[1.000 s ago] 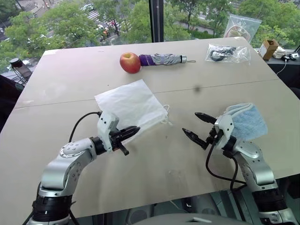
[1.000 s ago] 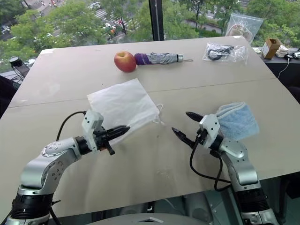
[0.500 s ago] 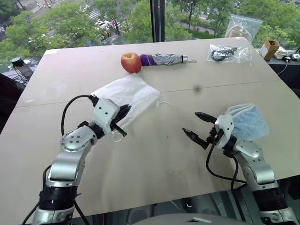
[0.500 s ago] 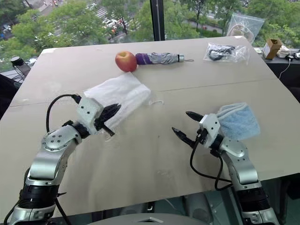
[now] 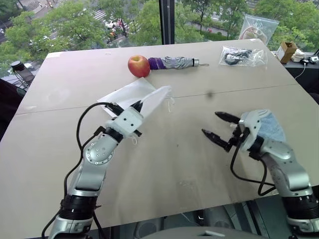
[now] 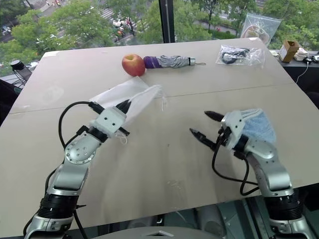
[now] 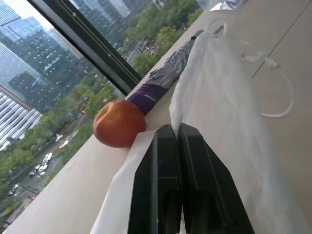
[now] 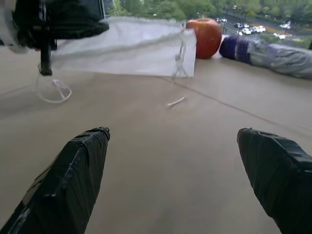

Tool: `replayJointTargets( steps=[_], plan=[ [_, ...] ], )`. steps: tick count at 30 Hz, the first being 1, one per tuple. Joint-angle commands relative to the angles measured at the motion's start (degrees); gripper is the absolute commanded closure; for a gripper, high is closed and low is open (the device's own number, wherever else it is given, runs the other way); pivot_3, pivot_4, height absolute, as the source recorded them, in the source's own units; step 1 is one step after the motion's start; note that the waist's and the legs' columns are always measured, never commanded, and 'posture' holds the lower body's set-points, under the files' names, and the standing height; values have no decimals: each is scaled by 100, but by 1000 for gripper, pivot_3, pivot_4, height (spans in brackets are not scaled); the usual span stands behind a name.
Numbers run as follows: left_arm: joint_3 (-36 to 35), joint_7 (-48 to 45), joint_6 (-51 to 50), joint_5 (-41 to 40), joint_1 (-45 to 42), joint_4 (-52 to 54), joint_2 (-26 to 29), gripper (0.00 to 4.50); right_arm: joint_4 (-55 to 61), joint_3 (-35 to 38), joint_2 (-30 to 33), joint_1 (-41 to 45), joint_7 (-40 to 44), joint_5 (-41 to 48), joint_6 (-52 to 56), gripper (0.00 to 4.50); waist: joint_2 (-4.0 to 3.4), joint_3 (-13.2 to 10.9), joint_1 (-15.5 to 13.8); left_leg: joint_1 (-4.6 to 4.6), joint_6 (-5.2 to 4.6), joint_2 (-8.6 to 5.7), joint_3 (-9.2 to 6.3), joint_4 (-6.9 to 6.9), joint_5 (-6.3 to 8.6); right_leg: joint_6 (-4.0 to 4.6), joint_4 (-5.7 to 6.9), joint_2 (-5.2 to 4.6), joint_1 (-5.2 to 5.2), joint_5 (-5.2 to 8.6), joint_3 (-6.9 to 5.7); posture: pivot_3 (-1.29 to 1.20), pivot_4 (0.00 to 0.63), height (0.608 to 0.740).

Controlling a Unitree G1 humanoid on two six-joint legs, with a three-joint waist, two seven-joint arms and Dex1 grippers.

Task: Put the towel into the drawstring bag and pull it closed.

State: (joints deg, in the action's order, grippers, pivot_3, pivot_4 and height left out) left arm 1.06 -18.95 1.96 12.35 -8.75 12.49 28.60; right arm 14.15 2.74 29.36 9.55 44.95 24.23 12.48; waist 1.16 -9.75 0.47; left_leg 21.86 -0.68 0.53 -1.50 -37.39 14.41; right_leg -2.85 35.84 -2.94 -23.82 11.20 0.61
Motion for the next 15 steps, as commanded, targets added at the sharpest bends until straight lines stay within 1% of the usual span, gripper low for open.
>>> replayJointTargets(
  steps=[1,2,3,7,11,13,15],
  plan=[
    [0,46,81,43,-11,182,-33,4462,105,652,456,46,-79,-46,-16,0,1,0,-7,0,0,0,-1,0,0,0,0,0,0,0,-2,0,150,740],
    [23,30,65,34,4,171,-56,4462,19,807,632,-8,-277,-287,-4,0,1,-1,-27,0,0,0,-2,1,0,-1,0,0,1,0,-2,0,150,740],
    [42,25,63,29,22,166,-80,4462,-80,997,791,-96,-349,-322,90,0,2,-1,-28,2,0,-1,-2,1,0,1,0,-1,0,-1,-4,0,150,740],
    [91,8,16,54,59,210,-145,4462,-323,1420,1272,-566,-183,-186,526,0,6,-3,-85,4,-1,-2,-2,2,0,6,-2,-3,1,-6,-4,0,150,740],
    [124,29,-89,83,99,252,-211,4462,-603,1609,1278,-766,-413,-156,898,0,8,-5,-59,-3,-1,1,7,1,0,12,0,-1,1,9,6,0,150,740],
    [158,50,-153,124,152,305,-265,4462,-878,1509,1197,-783,-641,-285,1180,0,8,-5,-41,-3,-2,1,9,0,0,7,0,0,1,15,7,0,150,740],
    [193,60,-212,173,200,383,-309,4462,-1259,1270,1142,-721,-856,-579,1236,0,9,-4,-38,-8,-2,1,8,-3,0,4,1,0,9,16,7,0,150,740]
  ],
)
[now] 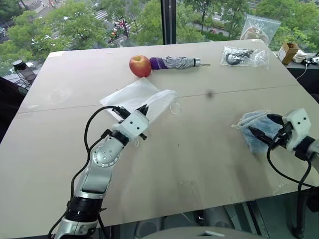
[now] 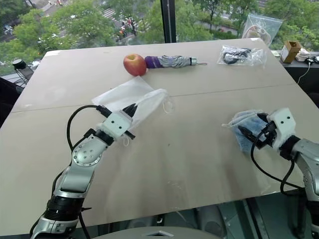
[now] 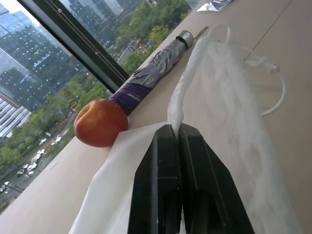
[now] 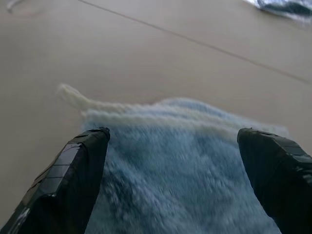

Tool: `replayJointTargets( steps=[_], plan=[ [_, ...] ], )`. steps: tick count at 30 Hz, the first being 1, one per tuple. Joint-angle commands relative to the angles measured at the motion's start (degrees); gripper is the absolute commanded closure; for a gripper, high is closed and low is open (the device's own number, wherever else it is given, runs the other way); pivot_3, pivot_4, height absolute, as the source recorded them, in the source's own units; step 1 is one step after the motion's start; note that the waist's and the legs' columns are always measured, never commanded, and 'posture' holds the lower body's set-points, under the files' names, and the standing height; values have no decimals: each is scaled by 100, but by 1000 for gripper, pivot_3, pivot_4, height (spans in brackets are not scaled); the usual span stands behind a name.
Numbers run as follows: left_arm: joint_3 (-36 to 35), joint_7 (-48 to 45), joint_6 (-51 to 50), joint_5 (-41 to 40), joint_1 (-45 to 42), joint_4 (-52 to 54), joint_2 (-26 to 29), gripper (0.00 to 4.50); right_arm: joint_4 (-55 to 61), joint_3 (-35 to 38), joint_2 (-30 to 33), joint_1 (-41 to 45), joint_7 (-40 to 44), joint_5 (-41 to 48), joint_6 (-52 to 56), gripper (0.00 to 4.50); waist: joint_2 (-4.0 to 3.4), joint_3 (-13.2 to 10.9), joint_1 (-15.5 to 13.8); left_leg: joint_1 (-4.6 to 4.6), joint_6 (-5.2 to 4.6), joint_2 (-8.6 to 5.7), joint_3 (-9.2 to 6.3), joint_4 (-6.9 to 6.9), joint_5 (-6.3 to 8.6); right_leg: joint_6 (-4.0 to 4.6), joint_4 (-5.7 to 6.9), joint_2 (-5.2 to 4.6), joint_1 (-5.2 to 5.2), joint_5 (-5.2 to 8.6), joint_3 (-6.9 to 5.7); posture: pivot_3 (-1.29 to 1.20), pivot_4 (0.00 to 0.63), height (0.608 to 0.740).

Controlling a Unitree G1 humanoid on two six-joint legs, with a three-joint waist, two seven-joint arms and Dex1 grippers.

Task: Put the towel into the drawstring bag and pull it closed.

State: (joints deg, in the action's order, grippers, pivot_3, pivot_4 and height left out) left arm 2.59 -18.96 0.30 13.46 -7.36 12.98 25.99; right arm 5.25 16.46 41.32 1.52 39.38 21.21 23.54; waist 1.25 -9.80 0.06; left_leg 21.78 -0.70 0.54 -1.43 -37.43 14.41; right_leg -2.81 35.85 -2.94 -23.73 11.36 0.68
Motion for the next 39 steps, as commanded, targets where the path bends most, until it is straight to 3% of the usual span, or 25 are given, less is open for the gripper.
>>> replayJointTargets(
  steps=[1,11,16,21,22,26,34,39],
  plan=[
    [48,59,-62,82,78,366,-60,4462,-491,-196,-55,117,-333,-392,99,0,1,1,5,0,0,0,1,0,0,0,0,0,0,0,1,0,150,740],
    [12,141,-203,238,420,643,-152,4462,-2000,-605,-94,905,-887,-1163,-171,0,58,35,59,-9,-1,-2,5,-16,-1,-2,0,1,14,-2,11,0,150,740],
    [-24,142,-188,257,499,659,-147,4462,-2276,-823,-139,1247,-745,-1116,372,0,78,48,61,-4,-2,6,-3,-67,0,-5,0,2,33,-5,11,0,150,740],
    [-129,147,-161,227,439,568,-92,4500,-2286,-1009,-194,1343,-551,-1080,470,2018,106,65,59,-3,-3,16,-12,-90,0,-6,-1,-4,38,-4,21,0,150,740],
    [-156,139,-146,215,427,547,-68,4500,-2262,-1032,-215,1344,-515,-1062,484,2629,108,66,59,-4,-3,17,-13,-91,0,-6,-1,-6,38,-4,23,0,150,740],
    [-231,116,-89,162,401,451,13,4500,-2039,-1114,-298,1293,-383,-978,567,4321,111,68,59,-4,-4,18,-14,-91,-1,-7,-2,-7,37,-4,22,0,150,740],
    [-305,71,-98,30,272,315,-11,4500,-1436,-1008,-532,1221,78,-545,632,4424,110,67,104,-4,-24,19,-11,-73,15,-7,0,7,32,-7,17,0,150,740],
    [-458,-141,-324,-450,91,274,-48,4500,-550,-372,-1026,1506,337,835,1567,4424,92,51,138,-1,-26,47,-8,-52,16,7,1,34,10,-15,19,0,150,740]
  ],
)
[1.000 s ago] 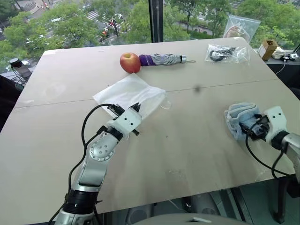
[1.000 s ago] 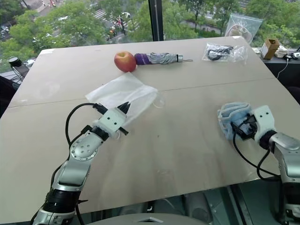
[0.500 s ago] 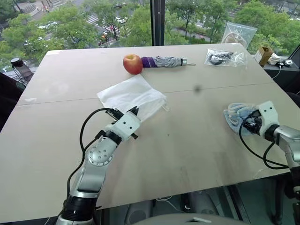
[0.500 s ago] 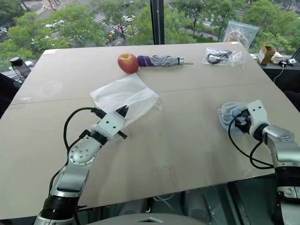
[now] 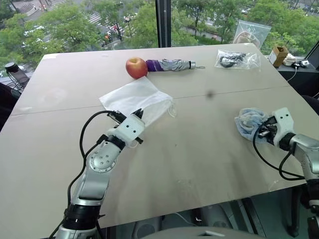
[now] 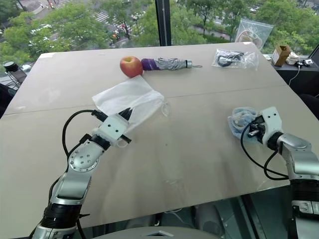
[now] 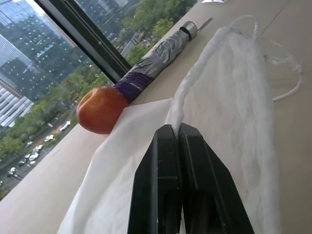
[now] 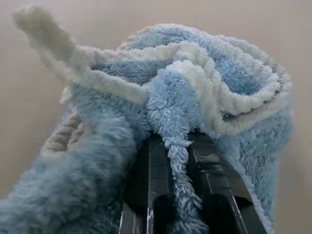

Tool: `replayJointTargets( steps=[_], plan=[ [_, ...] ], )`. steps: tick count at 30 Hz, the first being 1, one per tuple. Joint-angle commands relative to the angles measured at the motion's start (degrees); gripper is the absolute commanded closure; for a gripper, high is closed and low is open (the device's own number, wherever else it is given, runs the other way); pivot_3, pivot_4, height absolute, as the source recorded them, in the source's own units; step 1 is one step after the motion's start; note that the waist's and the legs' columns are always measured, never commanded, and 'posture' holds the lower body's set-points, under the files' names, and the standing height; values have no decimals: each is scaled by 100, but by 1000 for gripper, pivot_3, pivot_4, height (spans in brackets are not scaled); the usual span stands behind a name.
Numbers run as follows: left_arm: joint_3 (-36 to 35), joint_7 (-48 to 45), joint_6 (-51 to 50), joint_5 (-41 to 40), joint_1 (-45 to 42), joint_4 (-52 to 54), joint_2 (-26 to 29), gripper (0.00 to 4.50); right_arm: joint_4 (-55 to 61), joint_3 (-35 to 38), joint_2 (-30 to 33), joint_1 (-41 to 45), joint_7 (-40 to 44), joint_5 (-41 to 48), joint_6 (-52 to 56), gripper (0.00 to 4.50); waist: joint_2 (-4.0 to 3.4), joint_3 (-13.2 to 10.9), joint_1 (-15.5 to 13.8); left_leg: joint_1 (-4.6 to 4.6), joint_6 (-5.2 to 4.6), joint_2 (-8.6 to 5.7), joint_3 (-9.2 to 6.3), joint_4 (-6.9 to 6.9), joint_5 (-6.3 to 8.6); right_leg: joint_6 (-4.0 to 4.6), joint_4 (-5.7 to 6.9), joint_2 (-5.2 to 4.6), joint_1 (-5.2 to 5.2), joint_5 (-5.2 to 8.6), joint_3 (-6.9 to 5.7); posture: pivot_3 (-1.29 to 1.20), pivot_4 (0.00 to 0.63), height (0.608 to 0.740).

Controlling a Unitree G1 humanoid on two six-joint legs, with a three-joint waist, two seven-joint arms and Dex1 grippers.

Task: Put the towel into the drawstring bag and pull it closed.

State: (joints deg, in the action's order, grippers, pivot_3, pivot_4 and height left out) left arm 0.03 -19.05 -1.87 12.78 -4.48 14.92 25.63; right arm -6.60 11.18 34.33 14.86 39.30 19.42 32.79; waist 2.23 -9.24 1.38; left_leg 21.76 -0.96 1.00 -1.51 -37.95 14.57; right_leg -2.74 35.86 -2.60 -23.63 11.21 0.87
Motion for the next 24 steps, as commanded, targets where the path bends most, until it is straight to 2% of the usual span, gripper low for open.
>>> replayJointTargets(
  steps=[1,5,10,13,18,24],
  plan=[
    [-263,-195,-261,-549,-286,97,-34,4500,858,301,-419,240,358,1387,968,4424,-20,-15,11,1,0,2,1,7,0,3,1,6,-4,-1,-1,0,150,740],
    [-447,-373,-794,-1109,-583,142,-115,4500,1443,637,-739,434,158,2531,1876,4424,-98,-66,-53,12,-1,5,3,11,0,7,1,21,-11,-4,-10,0,150,740],
    [-525,-626,-1542,-1748,-824,287,-178,4500,1993,923,-1451,774,-656,3862,2529,4424,-99,-67,-70,27,0,1,-1,19,0,-15,-5,21,-20,-16,-17,0,150,740],
    [-554,-684,-2011,-2075,-945,373,-215,4500,2293,746,-1827,967,-1043,4329,2695,4424,-99,-68,-68,40,0,1,0,20,0,-16,-7,21,-34,-16,-15,0,150,740],
    [-629,-775,-2561,-2601,-1072,570,-236,4500,2530,-99,-2020,1283,-1059,4049,2552,4424,-101,-69,-51,46,0,-1,1,20,0,-17,-6,21,-43,-16,-13,0,150,740],
    [-558,-1025,-2790,-2961,-975,872,-97,4500,1837,-1319,-1974,1664,-623,2691,1696,4424,-102,-69,-43,44,0,-1,0,20,0,-17,-4,23,-46,-15,-15,0,150,740]
  ],
)
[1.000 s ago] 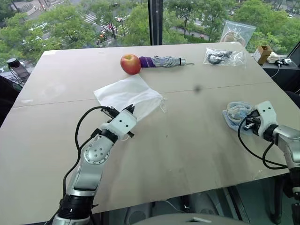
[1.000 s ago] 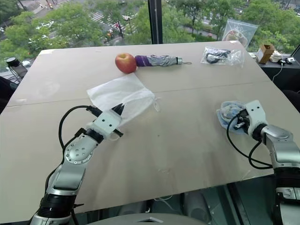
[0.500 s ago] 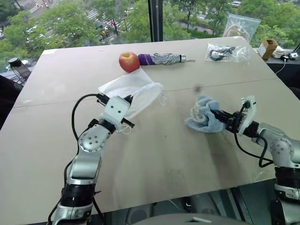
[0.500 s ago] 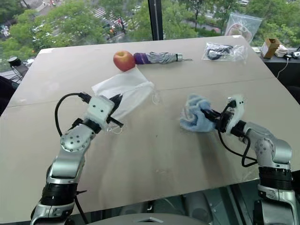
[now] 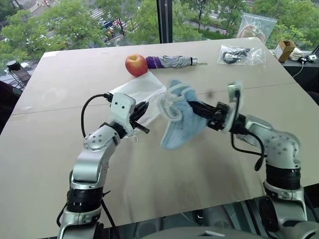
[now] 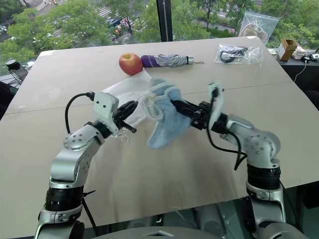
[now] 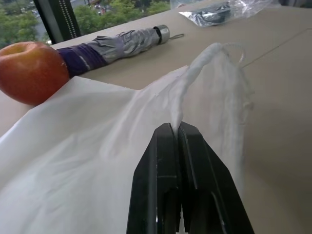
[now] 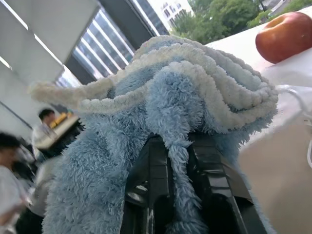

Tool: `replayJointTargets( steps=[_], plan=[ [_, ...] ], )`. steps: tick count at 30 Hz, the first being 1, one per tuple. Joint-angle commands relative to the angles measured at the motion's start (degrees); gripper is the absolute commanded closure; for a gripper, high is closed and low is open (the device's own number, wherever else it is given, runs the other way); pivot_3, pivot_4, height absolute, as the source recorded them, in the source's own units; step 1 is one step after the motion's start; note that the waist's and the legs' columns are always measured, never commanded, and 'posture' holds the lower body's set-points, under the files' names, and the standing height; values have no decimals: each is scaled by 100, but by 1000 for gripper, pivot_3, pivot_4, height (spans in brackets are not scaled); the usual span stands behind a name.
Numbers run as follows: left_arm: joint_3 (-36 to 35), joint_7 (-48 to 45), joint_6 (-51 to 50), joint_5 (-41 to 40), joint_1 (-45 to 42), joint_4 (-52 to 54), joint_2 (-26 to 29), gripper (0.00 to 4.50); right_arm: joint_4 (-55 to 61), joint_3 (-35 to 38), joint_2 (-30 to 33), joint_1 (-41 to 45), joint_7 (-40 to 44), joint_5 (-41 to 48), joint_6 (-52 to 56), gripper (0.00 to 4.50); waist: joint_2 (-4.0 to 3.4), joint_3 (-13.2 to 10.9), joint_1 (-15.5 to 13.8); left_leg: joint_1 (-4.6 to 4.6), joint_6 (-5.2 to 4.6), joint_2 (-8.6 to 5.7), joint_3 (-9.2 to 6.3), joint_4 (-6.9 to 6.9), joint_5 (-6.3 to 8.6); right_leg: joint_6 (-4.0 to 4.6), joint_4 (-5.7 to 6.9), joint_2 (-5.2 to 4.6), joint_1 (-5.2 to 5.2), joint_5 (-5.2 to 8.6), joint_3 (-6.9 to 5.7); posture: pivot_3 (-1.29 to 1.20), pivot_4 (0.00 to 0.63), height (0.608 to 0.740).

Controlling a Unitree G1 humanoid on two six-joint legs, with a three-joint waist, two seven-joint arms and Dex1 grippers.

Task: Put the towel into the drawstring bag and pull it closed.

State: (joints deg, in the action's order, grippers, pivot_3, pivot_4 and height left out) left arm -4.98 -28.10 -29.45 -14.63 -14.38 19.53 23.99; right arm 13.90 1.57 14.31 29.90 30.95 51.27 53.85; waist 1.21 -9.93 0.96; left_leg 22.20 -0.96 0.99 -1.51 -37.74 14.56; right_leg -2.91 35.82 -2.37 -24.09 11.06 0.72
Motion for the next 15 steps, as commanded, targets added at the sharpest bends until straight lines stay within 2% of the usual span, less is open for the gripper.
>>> replayJointTargets(
  steps=[1,7,15],
  plan=[
    [-53,-146,-51,-276,34,469,73,4500,-378,-522,56,188,256,-725,-537,4424,0,0,-1,0,0,0,0,0,0,1,0,0,0,0,0,0,150,740],
    [-87,-242,-128,-523,152,747,177,4500,-1289,-1262,318,399,615,-1871,-1088,4424,1,0,-14,16,1,-4,3,0,0,21,-5,-4,-12,-13,3,0,150,740],
    [208,-478,-141,-684,327,1004,300,4500,-1299,-1243,-24,652,879,-1858,-871,4424,1,0,-3,50,1,-2,-2,0,-1,24,5,0,-50,-16,1,0,150,740]
  ],
)
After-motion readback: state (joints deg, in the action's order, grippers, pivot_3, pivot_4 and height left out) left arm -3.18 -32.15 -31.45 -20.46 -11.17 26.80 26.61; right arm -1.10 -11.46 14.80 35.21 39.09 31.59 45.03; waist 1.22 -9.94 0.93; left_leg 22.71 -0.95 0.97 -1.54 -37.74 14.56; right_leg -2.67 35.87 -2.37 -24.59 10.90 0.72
